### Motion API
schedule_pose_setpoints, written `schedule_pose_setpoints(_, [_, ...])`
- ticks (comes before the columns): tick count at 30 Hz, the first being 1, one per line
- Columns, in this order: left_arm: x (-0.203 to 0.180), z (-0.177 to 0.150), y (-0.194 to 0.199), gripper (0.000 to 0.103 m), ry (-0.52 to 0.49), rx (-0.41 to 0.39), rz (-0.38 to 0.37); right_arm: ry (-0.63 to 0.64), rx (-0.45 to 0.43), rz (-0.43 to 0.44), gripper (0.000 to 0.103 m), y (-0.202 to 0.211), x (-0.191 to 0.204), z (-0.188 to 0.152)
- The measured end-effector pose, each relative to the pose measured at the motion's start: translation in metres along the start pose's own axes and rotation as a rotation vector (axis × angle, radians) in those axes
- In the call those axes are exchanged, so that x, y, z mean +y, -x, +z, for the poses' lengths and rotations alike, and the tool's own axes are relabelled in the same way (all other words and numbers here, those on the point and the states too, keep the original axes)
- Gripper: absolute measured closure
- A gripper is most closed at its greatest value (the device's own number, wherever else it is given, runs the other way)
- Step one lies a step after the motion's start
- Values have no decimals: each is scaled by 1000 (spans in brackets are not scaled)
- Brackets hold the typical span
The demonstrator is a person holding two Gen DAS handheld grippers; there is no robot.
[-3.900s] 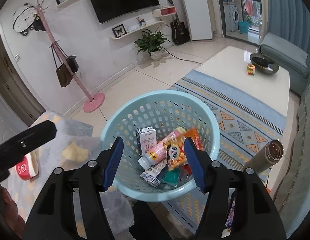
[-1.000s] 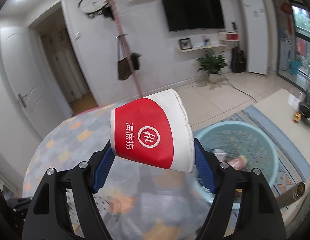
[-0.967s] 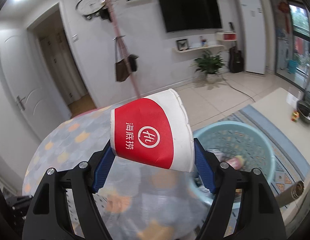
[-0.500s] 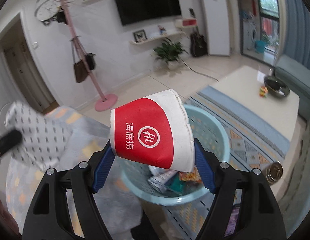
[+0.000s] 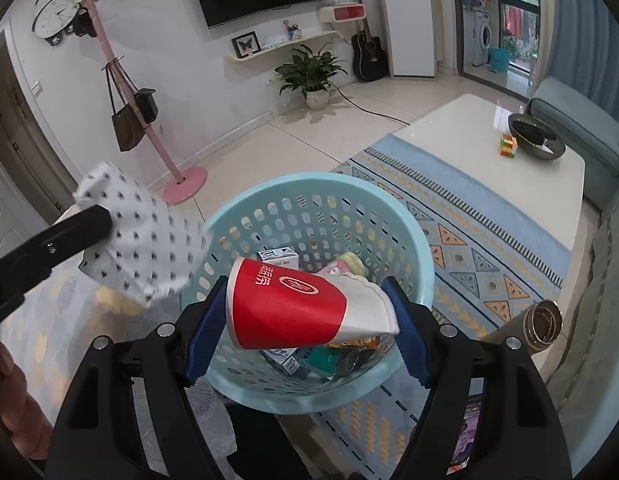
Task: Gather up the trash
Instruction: 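Carry paper and cup over the basket and open both tools to drop them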
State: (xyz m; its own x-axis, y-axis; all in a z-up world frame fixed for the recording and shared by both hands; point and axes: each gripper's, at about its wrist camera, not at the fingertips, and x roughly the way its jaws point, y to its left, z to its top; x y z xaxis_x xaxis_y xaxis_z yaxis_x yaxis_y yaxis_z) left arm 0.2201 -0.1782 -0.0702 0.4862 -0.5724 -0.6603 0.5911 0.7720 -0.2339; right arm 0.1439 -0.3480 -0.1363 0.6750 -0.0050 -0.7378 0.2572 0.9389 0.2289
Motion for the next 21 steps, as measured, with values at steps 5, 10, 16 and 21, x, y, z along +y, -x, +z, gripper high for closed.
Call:
schedule_pose_setpoints(5, [4,-2,1,62,8,8,19,-5,-6,2,31,6,0,-2])
schedule_pose_setpoints(10, [11,-10,27,33,40,-35,30,4,-38,-11,25,18,6,-1])
schedule_pose_setpoints(16, [19,-25,72,28,75,-91,51,-7,-50,-12,22,33,11,-5])
schedule_pose_setpoints(21, [26,-49,121,22,94,-170,129,23,-82,18,22,63,30,-13])
